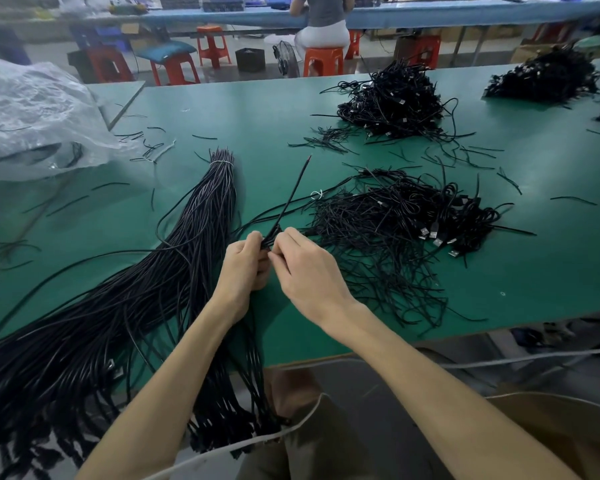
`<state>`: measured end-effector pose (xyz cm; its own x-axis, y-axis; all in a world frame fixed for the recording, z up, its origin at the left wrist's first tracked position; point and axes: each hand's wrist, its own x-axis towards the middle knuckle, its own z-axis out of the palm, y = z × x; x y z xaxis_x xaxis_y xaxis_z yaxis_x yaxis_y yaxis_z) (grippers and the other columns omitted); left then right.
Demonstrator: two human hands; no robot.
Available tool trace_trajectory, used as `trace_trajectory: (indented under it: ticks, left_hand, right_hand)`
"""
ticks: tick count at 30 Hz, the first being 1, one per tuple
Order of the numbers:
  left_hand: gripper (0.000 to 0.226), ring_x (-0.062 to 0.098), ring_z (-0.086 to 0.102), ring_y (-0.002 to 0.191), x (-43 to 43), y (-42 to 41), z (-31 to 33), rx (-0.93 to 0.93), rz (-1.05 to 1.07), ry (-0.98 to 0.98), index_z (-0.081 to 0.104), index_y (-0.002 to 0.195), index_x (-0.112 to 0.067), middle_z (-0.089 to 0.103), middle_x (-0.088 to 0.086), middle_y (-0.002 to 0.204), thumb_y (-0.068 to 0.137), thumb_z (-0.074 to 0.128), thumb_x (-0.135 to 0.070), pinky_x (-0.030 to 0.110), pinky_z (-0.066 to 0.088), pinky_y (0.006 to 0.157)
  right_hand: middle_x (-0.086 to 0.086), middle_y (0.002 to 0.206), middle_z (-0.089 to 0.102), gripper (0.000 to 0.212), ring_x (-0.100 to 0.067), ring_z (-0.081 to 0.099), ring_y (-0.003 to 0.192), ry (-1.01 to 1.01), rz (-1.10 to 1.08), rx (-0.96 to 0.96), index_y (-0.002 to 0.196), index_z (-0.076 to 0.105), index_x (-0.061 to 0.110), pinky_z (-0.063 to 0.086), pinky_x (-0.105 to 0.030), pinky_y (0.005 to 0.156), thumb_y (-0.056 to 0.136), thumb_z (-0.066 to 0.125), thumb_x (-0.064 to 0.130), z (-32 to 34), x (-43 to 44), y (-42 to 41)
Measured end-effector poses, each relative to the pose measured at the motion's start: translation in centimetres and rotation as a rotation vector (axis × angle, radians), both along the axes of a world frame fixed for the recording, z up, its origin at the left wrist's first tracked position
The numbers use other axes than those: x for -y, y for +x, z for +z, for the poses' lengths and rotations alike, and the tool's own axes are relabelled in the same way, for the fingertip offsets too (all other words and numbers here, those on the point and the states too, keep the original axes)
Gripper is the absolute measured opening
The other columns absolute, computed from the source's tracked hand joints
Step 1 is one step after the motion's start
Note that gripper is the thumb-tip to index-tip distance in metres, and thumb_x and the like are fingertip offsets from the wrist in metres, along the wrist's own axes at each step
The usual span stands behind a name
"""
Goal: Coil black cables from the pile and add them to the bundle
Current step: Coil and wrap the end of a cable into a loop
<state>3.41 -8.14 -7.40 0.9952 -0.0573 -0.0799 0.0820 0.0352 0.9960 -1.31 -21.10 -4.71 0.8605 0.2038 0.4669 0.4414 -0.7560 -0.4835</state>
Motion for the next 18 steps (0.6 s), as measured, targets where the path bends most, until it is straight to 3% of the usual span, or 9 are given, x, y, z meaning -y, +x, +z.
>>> trace_trajectory:
  ticks: [4,8,10,14,18]
  left_hand:
    - [0.046,0.018,0.029,0.044,-0.5,-0.4,0.7,0.011,-0.149,0.095,0.047,0.064,-0.018,0.038,-0.001,0.053,0.107,0.043,-0.033,0.024,0.026,0.040]
    - [0.034,0.022,0.058,0.049,-1.5,-1.5,2.5,0.167,-0.261,0.314,0.061,0.093,-0.009,0.070,0.006,0.071,0.112,0.039,-0.026,0.024,0.045,0.048]
    - [0.024,0.026,0.064,0.055,-2.2,-1.9,3.6,0.190,-0.313,0.289,0.058,0.113,-0.013,0.075,0.009,0.080,0.113,0.035,-0.019,0.029,0.050,0.054]
    - [0.037,0.026,0.069,0.064,-3.7,-3.5,5.4,0.388,-0.416,0.383,0.048,0.141,-0.015,0.076,0.008,0.088,0.108,0.036,-0.026,0.039,0.054,0.061]
    - [0.051,0.014,0.068,0.070,-3.9,-5.7,6.4,0.584,-0.432,0.353,0.031,0.156,-0.022,0.075,0.002,0.094,0.106,0.040,-0.028,0.029,0.055,0.065]
  right_hand:
    - [-0.001,0.094,0.055,0.015,-0.011,0.041,0.078,-0.009,-0.002,-0.027,0.094,0.054,0.009,0.049,-0.040,0.070,0.105,0.052,0.018,0.2,1.2,0.0]
    - [0.002,0.090,0.051,0.014,-0.012,0.039,0.077,0.011,0.020,-0.033,0.091,0.052,0.011,0.045,-0.039,0.071,0.104,0.053,0.016,0.9,2.6,-0.2]
    - [0.005,0.089,0.047,0.016,-0.012,0.038,0.077,0.018,0.053,-0.029,0.089,0.047,0.013,0.043,-0.038,0.071,0.104,0.054,0.014,1.4,2.9,-0.4]
    - [0.004,0.085,0.047,0.017,-0.013,0.038,0.073,0.112,0.168,-0.016,0.086,0.049,0.008,0.038,-0.032,0.069,0.101,0.057,0.008,2.5,3.2,-0.9]
    - [0.006,0.082,0.045,0.018,-0.014,0.041,0.072,0.251,0.225,0.043,0.083,0.052,0.004,0.035,-0.023,0.069,0.099,0.058,0.002,3.6,3.3,-1.6]
